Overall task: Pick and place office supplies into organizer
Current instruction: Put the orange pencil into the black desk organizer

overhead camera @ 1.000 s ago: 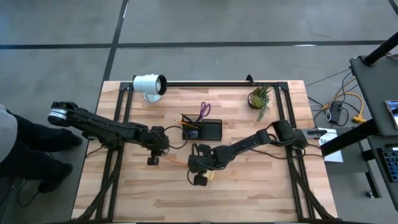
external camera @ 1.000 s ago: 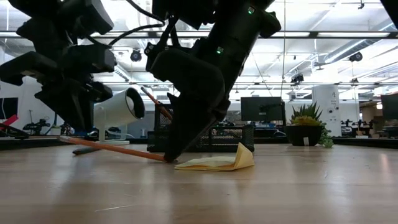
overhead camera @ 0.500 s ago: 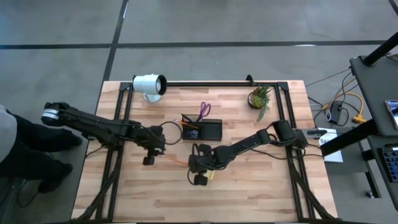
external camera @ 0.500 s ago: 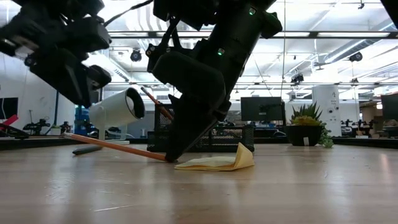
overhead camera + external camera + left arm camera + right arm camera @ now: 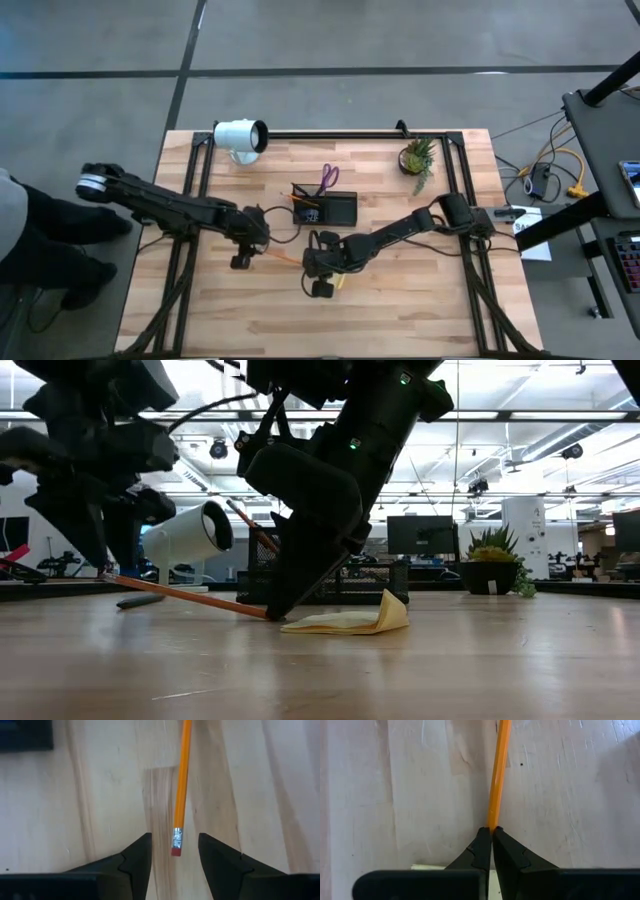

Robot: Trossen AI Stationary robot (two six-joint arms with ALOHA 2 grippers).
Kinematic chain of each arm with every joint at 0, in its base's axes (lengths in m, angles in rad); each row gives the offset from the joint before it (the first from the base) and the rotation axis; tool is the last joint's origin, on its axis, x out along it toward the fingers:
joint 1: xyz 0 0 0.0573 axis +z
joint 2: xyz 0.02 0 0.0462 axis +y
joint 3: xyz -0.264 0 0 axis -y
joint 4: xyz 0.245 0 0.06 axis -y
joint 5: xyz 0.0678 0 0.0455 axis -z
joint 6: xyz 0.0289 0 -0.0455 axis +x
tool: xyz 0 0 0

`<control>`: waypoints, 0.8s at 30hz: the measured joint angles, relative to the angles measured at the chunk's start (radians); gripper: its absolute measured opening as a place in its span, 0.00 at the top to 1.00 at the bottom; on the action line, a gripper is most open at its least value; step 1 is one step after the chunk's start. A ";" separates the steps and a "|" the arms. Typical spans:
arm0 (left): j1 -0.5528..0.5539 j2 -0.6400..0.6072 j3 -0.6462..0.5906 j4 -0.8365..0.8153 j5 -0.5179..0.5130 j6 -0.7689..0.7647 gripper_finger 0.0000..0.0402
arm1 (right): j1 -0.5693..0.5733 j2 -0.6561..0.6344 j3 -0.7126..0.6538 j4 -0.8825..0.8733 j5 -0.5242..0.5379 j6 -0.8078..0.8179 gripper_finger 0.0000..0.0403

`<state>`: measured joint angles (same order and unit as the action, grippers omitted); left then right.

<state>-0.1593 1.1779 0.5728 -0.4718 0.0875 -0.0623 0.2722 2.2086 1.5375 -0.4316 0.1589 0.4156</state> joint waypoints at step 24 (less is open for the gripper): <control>-0.001 0.099 0.017 0.016 0.004 0.083 0.98 | 0.000 -0.001 0.001 -0.004 0.000 0.000 0.98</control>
<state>-0.1604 1.2769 0.5897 -0.4559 0.0920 0.0212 0.2718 2.2078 1.5383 -0.4361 0.1593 0.4155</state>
